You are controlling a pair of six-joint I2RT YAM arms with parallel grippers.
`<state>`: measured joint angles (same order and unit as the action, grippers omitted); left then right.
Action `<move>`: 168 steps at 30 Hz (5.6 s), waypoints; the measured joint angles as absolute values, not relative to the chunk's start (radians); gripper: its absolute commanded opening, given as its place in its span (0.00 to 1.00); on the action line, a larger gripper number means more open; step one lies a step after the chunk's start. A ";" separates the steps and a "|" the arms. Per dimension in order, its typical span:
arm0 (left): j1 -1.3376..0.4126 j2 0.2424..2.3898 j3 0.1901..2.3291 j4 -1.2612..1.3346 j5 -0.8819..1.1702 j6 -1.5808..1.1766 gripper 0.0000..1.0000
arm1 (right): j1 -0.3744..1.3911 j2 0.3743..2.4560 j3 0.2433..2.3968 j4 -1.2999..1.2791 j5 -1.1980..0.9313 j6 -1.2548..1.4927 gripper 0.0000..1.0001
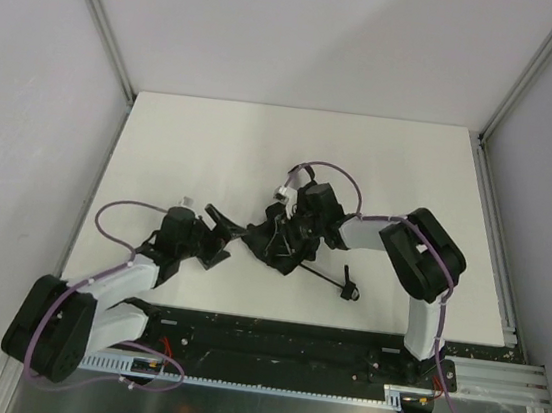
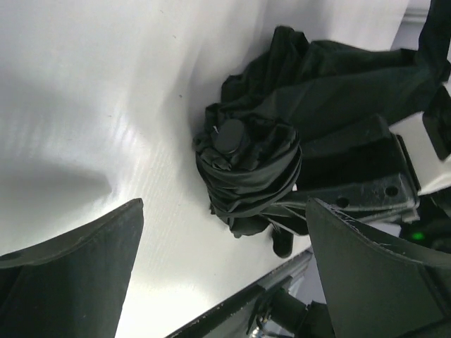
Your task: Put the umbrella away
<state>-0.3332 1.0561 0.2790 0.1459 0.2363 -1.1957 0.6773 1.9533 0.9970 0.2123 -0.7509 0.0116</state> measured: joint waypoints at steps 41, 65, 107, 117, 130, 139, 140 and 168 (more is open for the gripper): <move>-0.526 1.587 0.374 0.612 0.131 -1.499 0.00 | 0.606 2.011 1.068 0.146 -0.897 0.130 0.42; -0.521 1.572 0.574 0.218 0.178 -1.448 0.00 | 1.100 1.689 1.058 -0.144 0.234 -0.246 0.78; -0.371 1.364 0.457 0.164 0.261 -1.277 1.00 | 0.682 1.982 1.094 0.178 -0.611 -0.052 0.00; -0.383 1.504 0.503 0.287 0.302 -1.310 0.98 | 0.643 2.024 1.094 0.252 -0.771 0.027 0.00; -0.401 1.678 0.590 0.367 0.294 -1.358 0.40 | 0.633 2.023 1.087 0.260 -0.817 0.031 0.00; -0.411 1.683 0.584 0.375 0.293 -1.421 0.01 | 0.651 1.977 1.069 0.212 -0.741 0.035 0.39; -0.415 1.683 0.583 0.373 0.295 -1.418 0.01 | 0.659 1.961 1.064 0.192 -0.712 0.036 0.46; -0.416 1.657 0.656 0.142 0.338 -1.399 0.32 | 1.052 1.895 1.091 -0.002 0.332 -0.206 0.05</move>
